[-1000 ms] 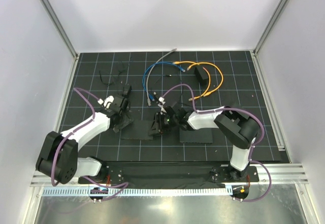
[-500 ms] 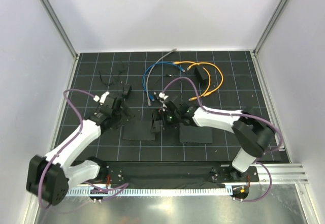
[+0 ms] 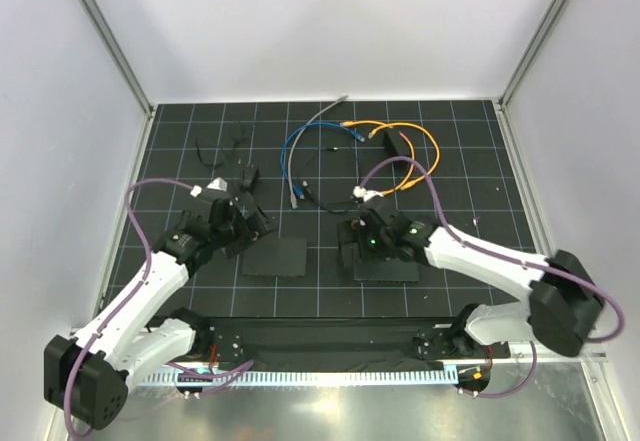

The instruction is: Pull the plug from the switch port

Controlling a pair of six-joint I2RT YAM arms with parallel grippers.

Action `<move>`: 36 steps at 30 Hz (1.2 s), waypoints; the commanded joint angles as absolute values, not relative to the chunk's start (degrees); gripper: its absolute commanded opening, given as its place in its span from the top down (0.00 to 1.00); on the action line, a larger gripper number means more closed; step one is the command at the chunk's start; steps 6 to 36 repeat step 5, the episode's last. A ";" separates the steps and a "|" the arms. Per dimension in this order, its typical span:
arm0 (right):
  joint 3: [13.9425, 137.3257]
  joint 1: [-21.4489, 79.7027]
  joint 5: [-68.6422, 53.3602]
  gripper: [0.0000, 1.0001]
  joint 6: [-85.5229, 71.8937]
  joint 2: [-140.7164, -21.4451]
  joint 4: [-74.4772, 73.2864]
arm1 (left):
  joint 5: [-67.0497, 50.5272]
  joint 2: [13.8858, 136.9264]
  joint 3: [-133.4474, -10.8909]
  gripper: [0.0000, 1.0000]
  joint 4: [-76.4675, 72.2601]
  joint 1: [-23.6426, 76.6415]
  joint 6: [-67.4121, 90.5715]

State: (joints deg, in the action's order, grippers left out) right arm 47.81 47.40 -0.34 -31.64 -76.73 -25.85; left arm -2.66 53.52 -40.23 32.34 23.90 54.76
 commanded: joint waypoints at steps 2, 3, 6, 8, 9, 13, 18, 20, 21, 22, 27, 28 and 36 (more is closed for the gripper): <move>40.89 47.37 4.56 0.00 -34.45 -64.54 -26.46 | -14.40 53.70 -35.17 0.12 19.20 23.99 54.23; 39.91 47.29 4.48 0.00 -34.80 -62.51 -25.85 | -18.94 54.05 -32.98 0.12 16.46 23.91 55.01; 36.76 47.29 3.61 0.00 -35.77 -56.73 -24.53 | -23.79 54.93 -30.34 0.12 6.31 23.91 55.98; 36.76 47.29 3.61 0.00 -35.77 -56.73 -24.53 | -23.79 54.93 -30.34 0.12 6.31 23.91 55.98; 36.76 47.29 3.61 0.00 -35.77 -56.73 -24.53 | -23.79 54.93 -30.34 0.12 6.31 23.91 55.98; 36.76 47.29 3.61 0.00 -35.77 -56.73 -24.53 | -23.79 54.93 -30.34 0.12 6.31 23.91 55.98; 36.76 47.29 3.61 0.00 -35.77 -56.73 -24.53 | -23.79 54.93 -30.34 0.12 6.31 23.91 55.98; 36.76 47.29 3.61 0.00 -35.77 -56.73 -24.53 | -23.79 54.93 -30.34 0.12 6.31 23.91 55.98; 36.76 47.29 3.61 0.00 -35.77 -56.73 -24.53 | -23.79 54.93 -30.34 0.12 6.31 23.91 55.98; 36.76 47.29 3.61 0.00 -35.77 -56.73 -24.53 | -23.79 54.93 -30.34 0.12 6.31 23.91 55.98; 36.76 47.29 3.61 0.00 -35.77 -56.73 -24.53 | -23.79 54.93 -30.34 0.12 6.31 23.91 55.98; 36.76 47.29 3.61 0.00 -35.77 -56.73 -24.53 | -23.79 54.93 -30.34 0.12 6.31 23.91 55.98; 36.76 47.29 3.61 0.00 -35.77 -56.73 -24.53 | -23.79 54.93 -30.34 0.12 6.31 23.91 55.98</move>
